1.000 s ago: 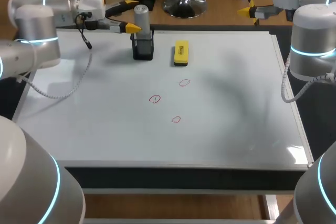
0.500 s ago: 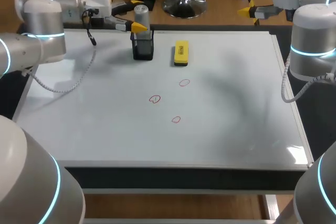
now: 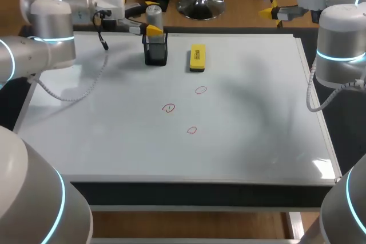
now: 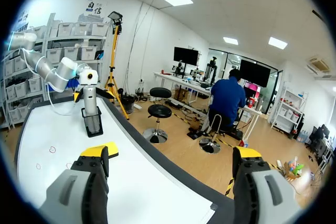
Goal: Pick up the inspection probe, press it on each red-marked spot on the whiteboard one by one, put down the probe, pick up the eraser, and wipe off all the red marks.
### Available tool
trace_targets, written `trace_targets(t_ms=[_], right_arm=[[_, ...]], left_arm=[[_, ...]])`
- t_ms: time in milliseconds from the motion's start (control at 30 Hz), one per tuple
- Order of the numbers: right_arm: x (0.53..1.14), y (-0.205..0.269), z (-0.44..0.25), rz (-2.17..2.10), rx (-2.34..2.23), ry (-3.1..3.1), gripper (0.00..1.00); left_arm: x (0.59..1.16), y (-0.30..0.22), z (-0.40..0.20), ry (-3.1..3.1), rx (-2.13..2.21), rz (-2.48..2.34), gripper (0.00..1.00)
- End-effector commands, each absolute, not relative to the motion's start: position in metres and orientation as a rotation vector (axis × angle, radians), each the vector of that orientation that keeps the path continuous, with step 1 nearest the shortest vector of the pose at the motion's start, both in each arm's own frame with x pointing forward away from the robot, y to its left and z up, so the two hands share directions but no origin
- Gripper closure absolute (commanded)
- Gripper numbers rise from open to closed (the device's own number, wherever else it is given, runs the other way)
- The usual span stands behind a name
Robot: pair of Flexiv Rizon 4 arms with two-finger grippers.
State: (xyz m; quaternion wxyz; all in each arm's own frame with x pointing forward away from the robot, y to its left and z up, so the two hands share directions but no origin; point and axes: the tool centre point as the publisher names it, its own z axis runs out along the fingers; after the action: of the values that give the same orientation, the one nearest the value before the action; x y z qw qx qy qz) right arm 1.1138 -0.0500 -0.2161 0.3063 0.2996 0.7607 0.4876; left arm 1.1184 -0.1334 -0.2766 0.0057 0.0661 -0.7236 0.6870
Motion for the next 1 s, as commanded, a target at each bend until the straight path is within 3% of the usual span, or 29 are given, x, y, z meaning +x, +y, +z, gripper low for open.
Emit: trace_targets(t_ms=[33, 400, 433, 500, 533, 567, 1000], right_arm=[[1.114, -0.05, -0.216, 1.291, 0.793, 2.013, 0.0], [1.114, -0.05, -0.216, 1.291, 0.793, 2.013, 0.0], [1.114, -0.05, -0.216, 1.291, 0.793, 2.013, 0.0], [1.114, -0.05, -0.216, 1.291, 0.793, 2.013, 0.0], [1.114, -0.05, -0.216, 1.291, 0.793, 2.013, 0.0], [1.114, -0.05, -0.216, 1.291, 0.793, 2.013, 0.0], [1.114, -0.05, -0.216, 1.291, 0.793, 2.013, 0.0]], left_arm=[[1.118, -0.135, -0.278, -2.264, 0.208, 2.152, 0.0], [1.113, -0.136, -0.281, -2.255, 0.208, 2.146, 0.0], [1.112, -0.136, -0.281, -2.254, 0.205, 2.145, 0.04], [1.111, -0.136, -0.281, -2.254, 0.203, 2.144, 0.29], [1.111, -0.136, -0.281, -2.254, 0.202, 2.144, 0.56], [1.11, -0.135, -0.281, -2.257, 0.195, 2.142, 1.0], [1.097, -0.139, -0.27, -2.278, 0.139, 2.134, 1.0]])
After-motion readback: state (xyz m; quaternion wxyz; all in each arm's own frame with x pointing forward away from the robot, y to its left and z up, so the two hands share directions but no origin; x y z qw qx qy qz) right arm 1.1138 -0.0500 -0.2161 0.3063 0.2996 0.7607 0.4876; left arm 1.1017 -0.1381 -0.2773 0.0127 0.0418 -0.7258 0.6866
